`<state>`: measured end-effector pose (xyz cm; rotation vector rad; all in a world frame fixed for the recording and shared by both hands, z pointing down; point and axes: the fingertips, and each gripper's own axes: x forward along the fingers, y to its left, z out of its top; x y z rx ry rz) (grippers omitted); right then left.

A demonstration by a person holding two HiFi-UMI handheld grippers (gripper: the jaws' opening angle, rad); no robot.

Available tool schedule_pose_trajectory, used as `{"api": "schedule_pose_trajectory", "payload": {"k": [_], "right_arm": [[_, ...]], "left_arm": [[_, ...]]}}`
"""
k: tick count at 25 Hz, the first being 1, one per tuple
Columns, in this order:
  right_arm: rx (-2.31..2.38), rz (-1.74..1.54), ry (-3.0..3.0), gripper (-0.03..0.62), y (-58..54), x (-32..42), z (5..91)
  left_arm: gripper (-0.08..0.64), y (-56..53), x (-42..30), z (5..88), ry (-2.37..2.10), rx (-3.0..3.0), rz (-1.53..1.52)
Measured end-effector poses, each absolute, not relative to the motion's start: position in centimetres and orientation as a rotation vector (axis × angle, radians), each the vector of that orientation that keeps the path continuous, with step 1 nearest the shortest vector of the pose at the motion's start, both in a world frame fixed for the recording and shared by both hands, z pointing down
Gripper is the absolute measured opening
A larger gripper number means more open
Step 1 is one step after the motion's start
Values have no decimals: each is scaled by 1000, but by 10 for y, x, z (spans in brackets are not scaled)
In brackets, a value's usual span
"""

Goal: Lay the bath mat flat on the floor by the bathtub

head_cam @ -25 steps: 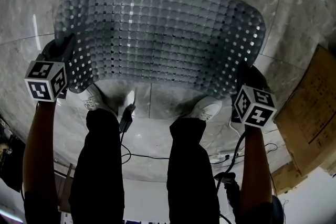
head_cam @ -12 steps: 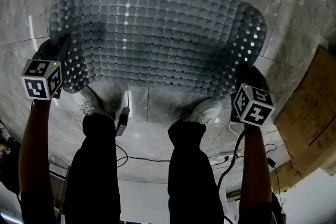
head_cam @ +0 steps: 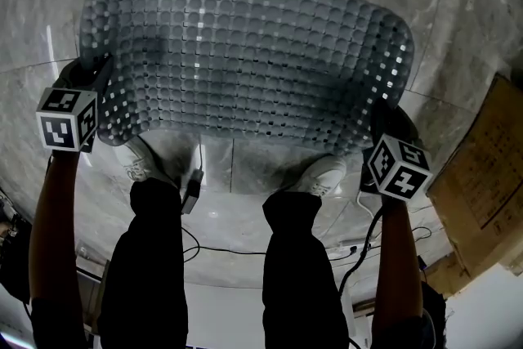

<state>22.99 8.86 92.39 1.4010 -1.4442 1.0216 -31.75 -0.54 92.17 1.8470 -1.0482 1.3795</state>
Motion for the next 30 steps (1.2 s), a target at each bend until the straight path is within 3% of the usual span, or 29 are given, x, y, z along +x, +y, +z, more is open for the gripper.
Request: {"api": "schedule_pose_trajectory", "payload": {"k": [11,30], "right_arm": [[1438,1030,-1432,154,89,234,921],[1477,984,-1466,124,86,233,886]], "left_arm": [[179,4,-353,915,-1123,1744,1463],[178,1,-344,885,-1169,1767,1426]]}}
